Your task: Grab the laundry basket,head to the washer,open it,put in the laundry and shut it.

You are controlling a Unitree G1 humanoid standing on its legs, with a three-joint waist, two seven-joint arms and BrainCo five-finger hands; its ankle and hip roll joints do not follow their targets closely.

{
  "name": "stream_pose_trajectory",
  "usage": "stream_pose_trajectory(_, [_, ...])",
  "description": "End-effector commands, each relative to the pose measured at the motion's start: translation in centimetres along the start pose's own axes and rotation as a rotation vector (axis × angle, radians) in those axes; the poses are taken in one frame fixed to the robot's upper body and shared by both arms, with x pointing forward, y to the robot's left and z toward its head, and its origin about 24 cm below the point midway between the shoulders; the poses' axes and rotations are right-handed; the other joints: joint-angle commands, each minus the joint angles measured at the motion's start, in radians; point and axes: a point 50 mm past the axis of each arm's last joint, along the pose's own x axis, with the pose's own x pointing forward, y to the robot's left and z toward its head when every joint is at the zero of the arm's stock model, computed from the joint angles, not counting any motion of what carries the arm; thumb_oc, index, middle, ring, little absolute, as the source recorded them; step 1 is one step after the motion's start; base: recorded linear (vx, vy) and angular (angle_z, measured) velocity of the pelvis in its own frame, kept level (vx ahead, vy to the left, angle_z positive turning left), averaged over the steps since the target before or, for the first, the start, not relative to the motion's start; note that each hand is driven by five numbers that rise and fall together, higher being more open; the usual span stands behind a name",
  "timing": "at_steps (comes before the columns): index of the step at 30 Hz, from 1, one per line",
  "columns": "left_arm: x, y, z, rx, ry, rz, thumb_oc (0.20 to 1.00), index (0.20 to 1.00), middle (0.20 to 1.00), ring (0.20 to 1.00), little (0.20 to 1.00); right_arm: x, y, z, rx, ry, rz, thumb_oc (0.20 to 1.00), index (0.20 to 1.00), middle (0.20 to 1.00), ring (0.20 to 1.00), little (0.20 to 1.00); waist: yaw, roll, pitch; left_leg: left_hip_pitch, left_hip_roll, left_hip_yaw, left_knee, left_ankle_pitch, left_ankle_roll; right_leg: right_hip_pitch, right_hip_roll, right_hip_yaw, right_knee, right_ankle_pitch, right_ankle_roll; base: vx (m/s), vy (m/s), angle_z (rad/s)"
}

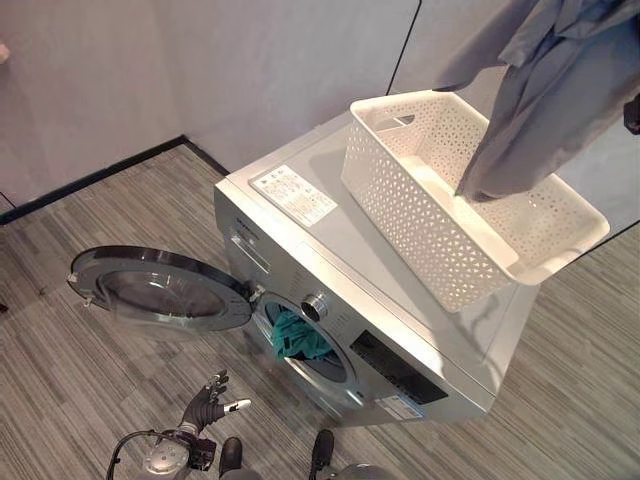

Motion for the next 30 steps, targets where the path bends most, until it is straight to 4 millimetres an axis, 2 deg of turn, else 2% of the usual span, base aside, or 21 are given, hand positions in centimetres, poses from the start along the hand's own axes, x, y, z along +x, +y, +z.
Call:
stream_pose_trajectory(1, [0.0,1.3,1.8,0.102,-0.071,0.011,1.0,1.0,1.0,1.0,1.0,2.6,-5.2,1.9,0.009,-0.024,-0.269,0.2,0.2,0.2,0.2,0.2,0.024,-0.038,-0.015,0.097,0.021,0.112,0.008,-0.106,0.031,0.054,-0.07,0.052,0.013,-0.08,0.1,-0.01,0.064,0.02])
stream_pose_trajectory(9, [0.2,0.7,3.9,0.154,-0.155,-0.028,1.0,1.0,1.0,1.0,1.0,3.2,-6.0,2.2,-0.047,-0.019,-0.333,0.2,0.2,0.2,0.2,0.2,0.027,-0.038,-0.019,0.111,0.007,0.115,0.008,-0.115,0.041,0.062,-0.082,0.06,0.01,-0.067,0.11,-0.01,0.045,-0.01])
stream_pose_trajectory(11, [0.2,0.7,5.1,0.203,-0.203,-0.043,1.0,1.0,1.0,1.0,1.0,3.5,-6.5,2.4,-0.078,-0.021,-0.346,0.2,0.2,0.2,0.2,0.2,0.027,-0.038,-0.021,0.116,0.003,0.116,0.008,-0.118,0.044,0.063,-0.085,0.063,0.01,-0.064,0.114,-0.03,0.081,-0.03])
stream_pose_trajectory(12, [0.1,0.6,7.6,0.251,-0.305,-0.06,1.0,1.0,1.0,1.0,1.0,4.0,-6.9,2.7,-0.085,-0.015,-0.362,0.2,0.2,0.2,0.2,0.2,0.027,-0.043,-0.026,0.122,-0.003,0.12,0.008,-0.122,0.048,0.064,-0.092,0.067,0.011,-0.058,0.119,-0.04,0.085,-0.05])
stream_pose_trajectory(13, [0.1,0.6,7.6,0.248,-0.306,-0.059,1.0,1.0,1.0,1.0,1.0,4.1,-6.9,2.8,-0.085,-0.019,-0.362,0.2,0.2,0.2,0.2,0.2,0.027,-0.04,-0.024,0.123,-0.004,0.122,0.008,-0.122,0.049,0.064,-0.093,0.069,0.011,-0.058,0.12,-0.05,0.124,-0.05])
stream_pose_trajectory(14, [0.1,0.4,9.0,0.259,-0.362,-0.065,1.0,1.0,1.0,1.0,1.0,4.4,-6.8,3.2,-0.084,-0.023,-0.367,0.2,0.2,0.2,0.2,0.2,0.025,-0.042,-0.028,0.127,-0.009,0.123,0.008,-0.125,0.051,0.064,-0.099,0.07,0.011,-0.053,0.124,-0.02,0.062,-0.02])
stream_pose_trajectory(15, [0.1,0.4,9.0,0.257,-0.363,-0.065,1.0,1.0,1.0,1.0,1.0,4.5,-6.8,3.3,-0.085,-0.026,-0.368,0.2,0.2,0.2,0.2,0.2,0.025,-0.039,-0.026,0.128,-0.01,0.124,0.008,-0.125,0.052,0.064,-0.1,0.071,0.011,-0.053,0.124,-0.04,0.129,-0.02])
stream_pose_trajectory(16, [0.1,0.1,10.4,0.276,-0.422,-0.067,1.0,1.0,1.0,1.0,1.0,4.7,-6.9,3.9,-0.091,-0.043,-0.38,0.2,0.2,0.2,0.2,0.2,0.022,-0.039,-0.029,0.133,-0.017,0.127,0.01,-0.13,0.057,0.064,-0.108,0.076,0.012,-0.046,0.129,-0.03,0.075,-0.04])
stream_pose_trajectory(17, [0.1,0.1,10.4,0.275,-0.423,-0.067,1.0,1.0,1.0,1.0,1.0,4.7,-6.9,4.0,-0.092,-0.045,-0.381,0.2,0.2,0.2,0.2,0.2,0.022,-0.037,-0.027,0.135,-0.018,0.128,0.01,-0.13,0.058,0.064,-0.108,0.077,0.012,-0.046,0.129,-0.03,0.119,-0.1])
stream_pose_trajectory(19, [0.0,-0.3,12.1,0.308,-0.493,-0.07,1.0,1.0,1.0,1.0,1.0,4.8,-7.3,5.0,-0.113,-0.085,-0.407,0.2,0.2,0.2,0.2,0.2,0.014,-0.034,-0.031,0.143,-0.032,0.135,0.013,-0.139,0.068,0.062,-0.121,0.089,0.01,-0.032,0.139,-0.02,0.127,-0.13])
stream_pose_trajectory(20, [0.0,-0.3,12.1,0.308,-0.493,-0.07,1.0,1.0,1.0,1.0,1.0,4.8,-7.3,5.0,-0.113,-0.085,-0.407,0.2,0.2,0.2,0.2,0.2,0.015,-0.034,-0.03,0.144,-0.033,0.136,0.013,-0.14,0.069,0.062,-0.122,0.091,0.01,-0.031,0.14,-0.05,0.18,-0.13])
stream_pose_trajectory(21, [-0.2,-0.6,13.2,0.322,-0.542,-0.073,1.0,1.0,1.0,1.0,1.0,4.7,-7.8,5.8,-0.121,-0.121,-0.435,0.2,0.2,0.2,0.2,0.2,0.009,-0.03,-0.029,0.147,-0.044,0.142,0.025,-0.15,0.078,0.058,-0.132,0.101,0.011,-0.021,0.147,-0.03,0.105,-0.17])
stream_pose_trajectory(22, [-0.2,-0.6,13.2,0.322,-0.542,-0.073,1.0,1.0,1.0,1.0,1.0,4.7,-7.8,5.8,-0.121,-0.121,-0.436,0.2,0.2,0.2,0.2,0.2,0.01,-0.031,-0.029,0.147,-0.045,0.144,0.026,-0.152,0.079,0.058,-0.133,0.103,0.011,-0.02,0.147,-0.05,0.158,-0.22])
stream_pose_trajectory(30, [-1.3,-1.5,16.9,0.323,-0.712,-0.079,1.0,1.0,1.0,1.0,1.0,3.5,-9.2,9.4,-0.112,-0.29,-0.537,0.2,0.2,0.2,0.2,0.2,-0.016,-0.02,-0.012,0.162,-0.107,0.183,0.069,-0.2,0.131,0.022,-0.186,0.165,0.028,0.036,0.182,-0.06,0.171,-0.23])
